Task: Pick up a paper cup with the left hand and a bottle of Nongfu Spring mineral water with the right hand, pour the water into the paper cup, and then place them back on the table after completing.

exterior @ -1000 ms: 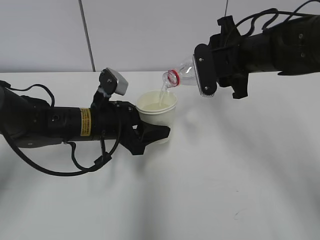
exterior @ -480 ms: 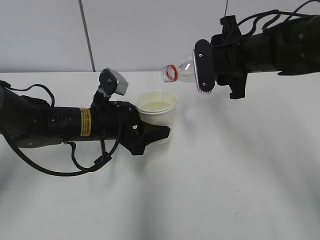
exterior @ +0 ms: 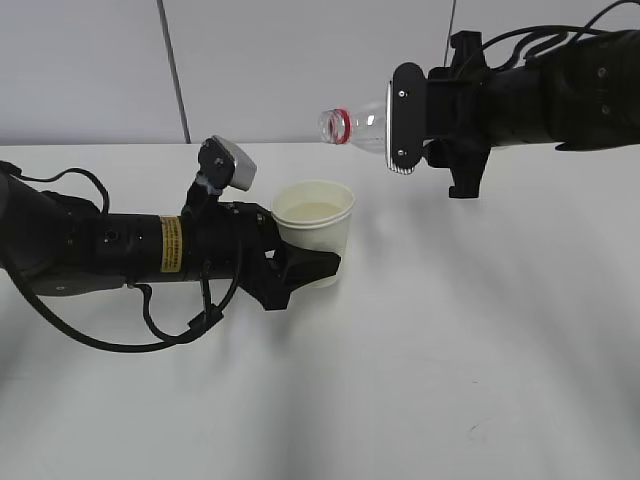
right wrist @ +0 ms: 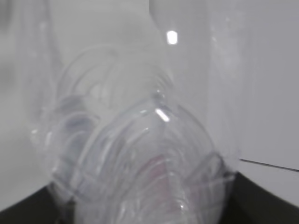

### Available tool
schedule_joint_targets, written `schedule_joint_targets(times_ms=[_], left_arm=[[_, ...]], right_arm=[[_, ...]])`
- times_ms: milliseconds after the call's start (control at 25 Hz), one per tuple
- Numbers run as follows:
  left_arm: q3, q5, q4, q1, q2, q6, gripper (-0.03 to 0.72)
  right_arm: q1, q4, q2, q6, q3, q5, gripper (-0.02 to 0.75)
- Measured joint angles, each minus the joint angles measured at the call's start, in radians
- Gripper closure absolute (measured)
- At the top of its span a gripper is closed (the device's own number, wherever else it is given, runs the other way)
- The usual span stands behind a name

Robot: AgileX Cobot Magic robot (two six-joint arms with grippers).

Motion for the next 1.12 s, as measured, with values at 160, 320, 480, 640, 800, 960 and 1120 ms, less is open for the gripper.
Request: schedule_joint_targets(times_ms=[160, 320, 480, 640, 800, 960, 1120], left_arm=[[0.0, 0.0, 0.0, 0.0, 0.0, 0.0, 0.278], [0.0, 0.0, 0.0, 0.0, 0.0, 0.0, 0.278], [0.0, 0.001, 0.0, 0.0, 0.0, 0.0, 0.278], [0.0, 0.01, 0.0, 0.0, 0.0, 0.0, 0.278], [0.0, 0.031, -0.001, 0.0, 0.0, 0.0, 0.278], [0.0, 0.037, -0.013, 0.0, 0.0, 0.0, 0.278], [0.0, 0.038, -0.023, 0.0, 0.0, 0.0, 0.278]], right_arm=[[0.0, 0.0, 0.0, 0.104, 0.0, -0.008, 0.346], [0.0, 0.0, 0.0, 0.245, 0.0, -0.013, 0.346], [0.0, 0.0, 0.0, 0.391, 0.0, -0.033, 0.346], [0.0, 0.0, 0.0, 0.531, 0.0, -0.07, 0.346], [-0.006, 0.0, 0.0, 0.649, 0.0, -0.088, 0.346], [-0.008, -0.001, 0.0, 0.751, 0.0, -0.088, 0.346], [-0.008, -0.001, 0.0, 0.83, 0.0, -0.088, 0.346]])
